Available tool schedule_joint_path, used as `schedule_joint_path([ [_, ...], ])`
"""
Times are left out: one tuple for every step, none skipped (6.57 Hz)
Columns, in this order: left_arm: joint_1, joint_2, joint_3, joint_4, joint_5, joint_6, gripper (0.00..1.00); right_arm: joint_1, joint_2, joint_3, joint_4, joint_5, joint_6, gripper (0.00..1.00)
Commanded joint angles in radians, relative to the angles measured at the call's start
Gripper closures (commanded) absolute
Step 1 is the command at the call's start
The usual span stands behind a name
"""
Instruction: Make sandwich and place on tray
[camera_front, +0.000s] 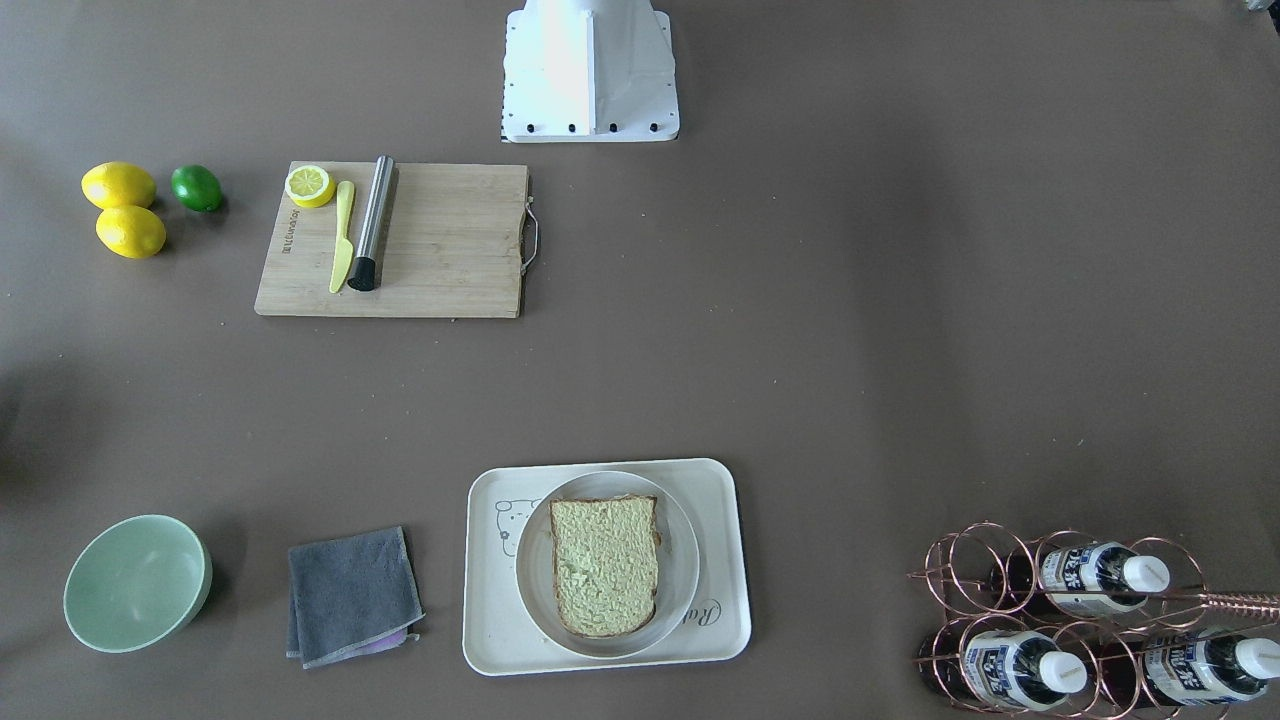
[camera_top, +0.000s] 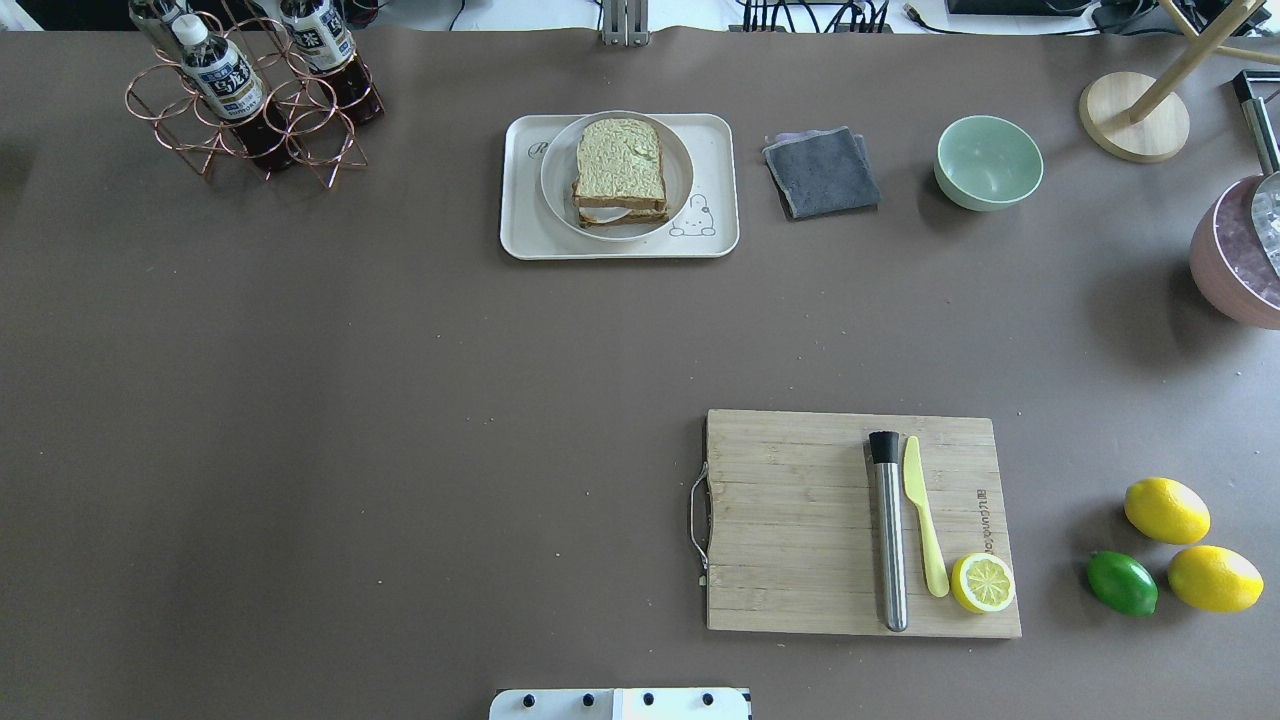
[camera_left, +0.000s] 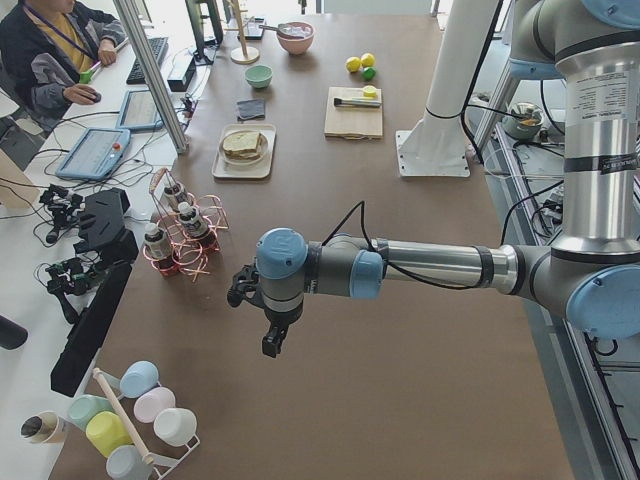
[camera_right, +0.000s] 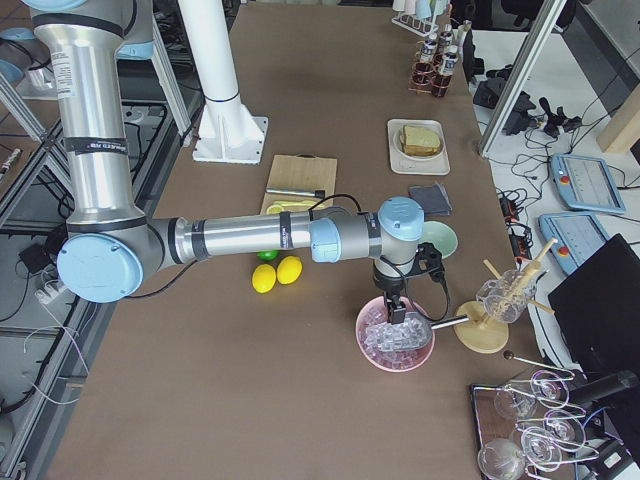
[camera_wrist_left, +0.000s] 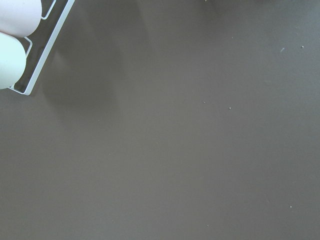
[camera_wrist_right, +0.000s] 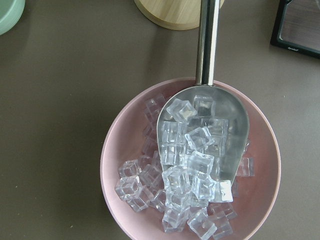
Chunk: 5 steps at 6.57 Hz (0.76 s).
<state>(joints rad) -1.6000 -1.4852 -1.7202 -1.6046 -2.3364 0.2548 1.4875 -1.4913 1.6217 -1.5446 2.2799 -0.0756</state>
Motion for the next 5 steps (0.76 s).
schedule_joint_path([
  [0.0,-0.001,-0.002,0.0,0.0,-0.006,0.03,0.0,-0.001,0.0,0.0,0.018,0.002,0.0],
  [0.0,0.0,-0.001,0.002,0.0,-0.006,0.03,-0.001,0.0,0.0,0.0,0.017,0.002,0.0],
  [0.0,0.0,0.002,0.003,0.0,-0.008,0.03,0.0,0.0,0.001,0.0,0.017,0.005,0.0],
  [0.0,-0.001,-0.002,0.003,-0.001,-0.008,0.03,-0.001,0.005,0.0,0.0,0.015,0.008,0.0],
  [0.0,-0.001,-0.007,0.002,-0.003,-0.008,0.03,-0.001,0.005,0.007,0.0,0.016,0.008,0.0],
])
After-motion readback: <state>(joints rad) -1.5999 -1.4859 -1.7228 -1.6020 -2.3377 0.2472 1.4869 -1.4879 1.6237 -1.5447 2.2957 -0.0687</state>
